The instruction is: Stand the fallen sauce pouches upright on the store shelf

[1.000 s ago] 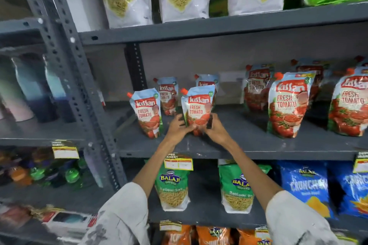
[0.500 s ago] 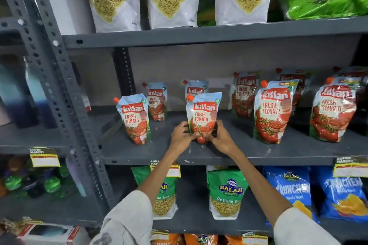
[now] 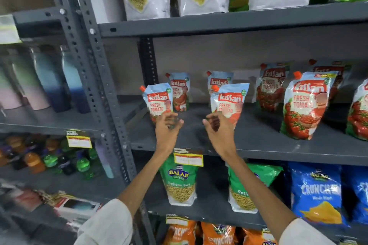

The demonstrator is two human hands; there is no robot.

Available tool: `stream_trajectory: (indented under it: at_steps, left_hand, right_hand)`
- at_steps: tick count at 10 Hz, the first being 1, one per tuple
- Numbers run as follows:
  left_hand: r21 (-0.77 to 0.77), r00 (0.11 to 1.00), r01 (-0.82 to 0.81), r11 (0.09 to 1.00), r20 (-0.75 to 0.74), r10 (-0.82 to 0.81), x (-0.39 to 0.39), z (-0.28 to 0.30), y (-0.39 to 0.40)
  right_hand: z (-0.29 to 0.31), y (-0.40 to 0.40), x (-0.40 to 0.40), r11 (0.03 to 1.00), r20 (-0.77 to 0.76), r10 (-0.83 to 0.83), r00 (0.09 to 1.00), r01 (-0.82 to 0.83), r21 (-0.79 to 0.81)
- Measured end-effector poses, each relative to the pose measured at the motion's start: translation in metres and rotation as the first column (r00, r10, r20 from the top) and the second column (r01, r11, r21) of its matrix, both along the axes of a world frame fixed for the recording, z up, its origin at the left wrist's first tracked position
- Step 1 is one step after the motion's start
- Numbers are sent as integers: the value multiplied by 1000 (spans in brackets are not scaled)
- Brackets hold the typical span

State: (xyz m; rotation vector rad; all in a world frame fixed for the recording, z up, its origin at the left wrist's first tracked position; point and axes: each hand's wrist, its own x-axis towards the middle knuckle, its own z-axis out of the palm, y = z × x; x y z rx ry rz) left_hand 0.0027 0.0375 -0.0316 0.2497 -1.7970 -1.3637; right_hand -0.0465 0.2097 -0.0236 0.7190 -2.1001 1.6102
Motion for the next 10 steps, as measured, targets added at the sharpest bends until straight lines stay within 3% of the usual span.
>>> stream_trajectory:
  at_steps: [1, 2, 3, 4, 8, 9, 10]
  left_hand:
    - [28, 992, -125, 992, 6, 125, 6, -6, -41]
    - [88, 996, -53, 995, 79, 46, 6, -4, -78]
    - [184, 972, 125, 975, 174, -158, 0, -1, -97]
    - [176, 930, 203, 963, 275, -246, -5, -1, -110]
    - [42, 882, 334, 942, 340, -328, -20, -1, -81]
    - [29, 871, 323, 946, 381, -309, -18, 4, -78]
    - [-65, 918, 191, 980, 366, -154, -12, -4, -68]
  right_hand:
    - [3, -49, -1, 989, 54, 132, 990, -136, 65]
    - [2, -95, -11, 959, 152, 227, 962, -249, 138]
    - [-11, -129, -36, 912, 203, 315, 927, -355, 207]
    - [-24, -147, -48, 911, 263, 303, 916, -359, 201]
    - [-13, -105, -30, 949, 225, 60, 973, -126, 289]
    - [-9, -99, -24, 951, 215, 42, 976, -105, 292]
    - [-10, -97, -18, 962, 197, 87, 977, -133, 240]
